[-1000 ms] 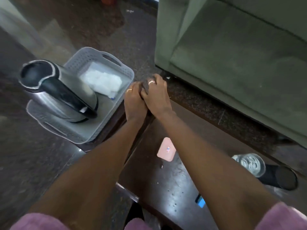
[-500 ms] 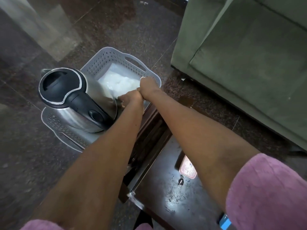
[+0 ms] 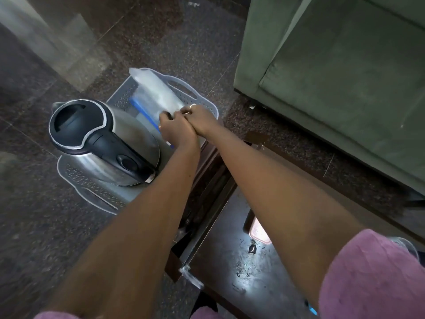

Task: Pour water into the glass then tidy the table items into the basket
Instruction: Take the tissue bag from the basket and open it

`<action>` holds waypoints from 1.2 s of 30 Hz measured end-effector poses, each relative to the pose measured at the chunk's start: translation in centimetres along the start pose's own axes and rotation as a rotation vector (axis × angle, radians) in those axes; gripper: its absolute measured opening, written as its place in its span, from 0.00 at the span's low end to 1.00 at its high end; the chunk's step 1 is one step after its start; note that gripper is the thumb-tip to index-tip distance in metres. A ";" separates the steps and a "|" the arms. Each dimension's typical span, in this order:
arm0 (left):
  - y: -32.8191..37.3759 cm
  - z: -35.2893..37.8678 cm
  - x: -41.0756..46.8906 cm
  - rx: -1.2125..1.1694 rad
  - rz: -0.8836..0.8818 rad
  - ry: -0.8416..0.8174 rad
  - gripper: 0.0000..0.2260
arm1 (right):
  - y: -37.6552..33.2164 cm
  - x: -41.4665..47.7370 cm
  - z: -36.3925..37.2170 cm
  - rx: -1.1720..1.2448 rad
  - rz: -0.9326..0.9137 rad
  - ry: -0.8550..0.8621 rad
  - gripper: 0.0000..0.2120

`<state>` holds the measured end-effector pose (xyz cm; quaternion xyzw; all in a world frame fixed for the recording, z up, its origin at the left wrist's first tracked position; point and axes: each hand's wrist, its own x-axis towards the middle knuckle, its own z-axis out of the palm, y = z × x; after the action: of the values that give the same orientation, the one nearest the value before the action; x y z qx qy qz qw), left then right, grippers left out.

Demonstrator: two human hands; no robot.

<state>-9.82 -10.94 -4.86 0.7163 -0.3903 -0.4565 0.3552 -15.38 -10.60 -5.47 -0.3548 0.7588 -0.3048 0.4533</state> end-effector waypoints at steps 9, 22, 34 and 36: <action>-0.2 0.6 -13.2 0.274 0.584 -0.322 0.10 | 2.3 -13.1 -8.1 1.061 -0.113 0.324 0.05; -11.4 2.2 -27.7 0.273 0.361 -0.547 0.22 | 23.5 -30.8 -15.1 1.487 0.194 0.592 0.13; -17.6 2.7 -33.0 0.138 -0.658 -0.756 0.12 | 33.2 -42.6 -12.3 1.759 0.166 0.416 0.19; -17.5 2.5 -32.7 0.126 -0.648 -0.704 0.10 | 33.3 -43.0 -12.2 1.760 0.141 0.416 0.16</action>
<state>-17.12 25.32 -8.50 0.6231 -0.2704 -0.7339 -0.0032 -20.63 44.91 -6.42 0.2293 0.3384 -0.8040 0.4319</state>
